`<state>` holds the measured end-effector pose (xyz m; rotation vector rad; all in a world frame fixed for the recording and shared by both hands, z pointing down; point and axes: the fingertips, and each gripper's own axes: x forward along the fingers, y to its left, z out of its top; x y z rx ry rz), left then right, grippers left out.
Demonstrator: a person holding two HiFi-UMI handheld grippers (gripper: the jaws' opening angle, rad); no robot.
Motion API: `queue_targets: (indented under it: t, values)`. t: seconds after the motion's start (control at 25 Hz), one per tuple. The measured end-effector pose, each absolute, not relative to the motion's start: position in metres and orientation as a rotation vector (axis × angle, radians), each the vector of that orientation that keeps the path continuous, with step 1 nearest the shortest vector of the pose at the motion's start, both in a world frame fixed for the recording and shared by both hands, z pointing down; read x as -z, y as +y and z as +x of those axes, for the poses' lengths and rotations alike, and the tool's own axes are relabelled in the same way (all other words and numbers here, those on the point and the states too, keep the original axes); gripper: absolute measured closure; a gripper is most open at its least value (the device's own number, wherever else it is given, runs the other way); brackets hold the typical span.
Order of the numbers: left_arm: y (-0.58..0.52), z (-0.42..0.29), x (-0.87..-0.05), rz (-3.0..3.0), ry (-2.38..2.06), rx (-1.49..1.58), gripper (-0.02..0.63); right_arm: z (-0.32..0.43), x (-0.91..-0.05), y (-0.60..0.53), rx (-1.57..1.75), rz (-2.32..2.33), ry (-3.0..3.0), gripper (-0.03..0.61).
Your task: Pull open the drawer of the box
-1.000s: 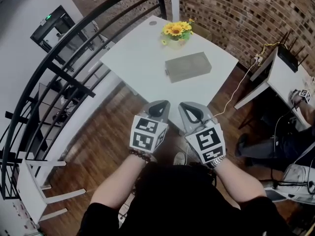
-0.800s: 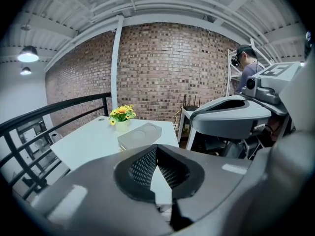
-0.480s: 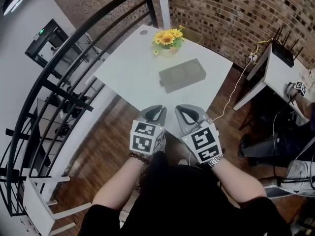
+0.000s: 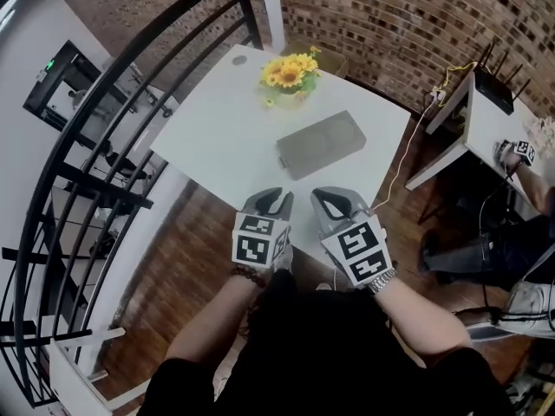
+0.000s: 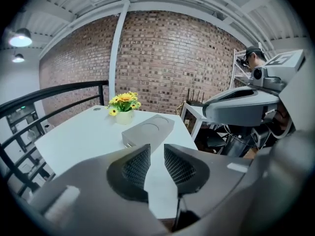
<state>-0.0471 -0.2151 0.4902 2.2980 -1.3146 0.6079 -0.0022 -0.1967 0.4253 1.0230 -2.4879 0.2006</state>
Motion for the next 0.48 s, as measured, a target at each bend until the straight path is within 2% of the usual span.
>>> queue_targets:
  t: [0.48]
  values:
    - [-0.288, -0.076, -0.553, 2.079, -1.187, -0.490, 0.505, -0.022, -0.462, -0.251, -0.304, 1.044, -2.364, 0.587]
